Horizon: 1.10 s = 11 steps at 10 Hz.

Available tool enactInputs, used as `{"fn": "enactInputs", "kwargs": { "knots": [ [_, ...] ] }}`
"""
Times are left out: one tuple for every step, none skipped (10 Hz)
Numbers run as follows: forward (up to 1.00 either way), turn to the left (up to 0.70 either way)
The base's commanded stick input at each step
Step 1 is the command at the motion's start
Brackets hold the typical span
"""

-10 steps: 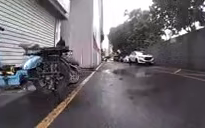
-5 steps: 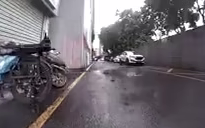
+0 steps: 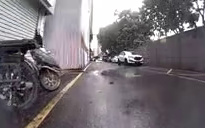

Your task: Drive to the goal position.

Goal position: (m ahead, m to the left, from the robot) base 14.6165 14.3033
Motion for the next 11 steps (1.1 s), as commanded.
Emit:
{"fn": "enactInputs", "kwargs": {
  "knots": [
    [0.45,-0.02],
    [0.45,-0.01],
    [0.44,0.00],
    [0.44,0.00],
    [0.44,0.00],
    [0.44,0.00],
    [0.44,0.00],
    [0.44,0.00],
    [0.44,0.00],
    [0.44,0.00],
    [0.44,0.00]
  ]
}}
